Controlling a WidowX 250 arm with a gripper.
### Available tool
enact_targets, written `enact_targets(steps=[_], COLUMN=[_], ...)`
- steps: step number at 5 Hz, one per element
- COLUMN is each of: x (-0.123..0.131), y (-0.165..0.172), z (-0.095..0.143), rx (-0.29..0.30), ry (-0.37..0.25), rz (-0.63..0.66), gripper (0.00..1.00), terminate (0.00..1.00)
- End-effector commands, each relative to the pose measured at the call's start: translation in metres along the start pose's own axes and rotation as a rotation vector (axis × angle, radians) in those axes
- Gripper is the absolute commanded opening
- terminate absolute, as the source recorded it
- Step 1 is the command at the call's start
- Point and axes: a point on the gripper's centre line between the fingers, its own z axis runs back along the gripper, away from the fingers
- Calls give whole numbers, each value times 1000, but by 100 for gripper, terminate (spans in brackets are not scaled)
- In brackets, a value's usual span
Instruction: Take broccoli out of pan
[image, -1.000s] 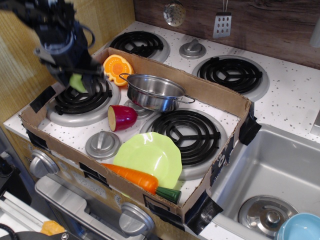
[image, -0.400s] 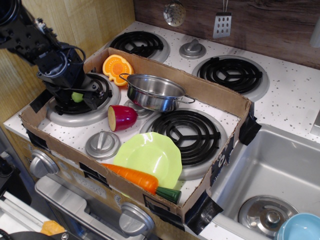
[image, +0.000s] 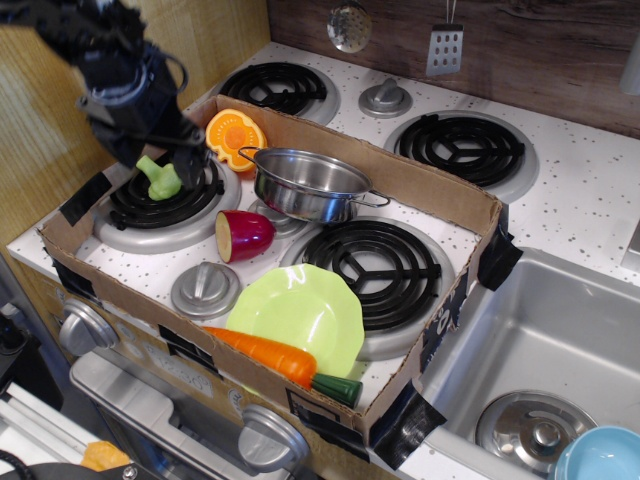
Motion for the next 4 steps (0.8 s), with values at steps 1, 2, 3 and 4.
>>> enact_targets(steps=[1,2,3,4], x=[42,59,74,74], y=[-7,-20,-37,-37], z=[56,64,66,66], rx=[107,94,39,39], ry=[-43,-53,-76,-76], rz=[-54,-93,-110,-110], gripper=[100,100,100,100], terminate=[0,0,0,100])
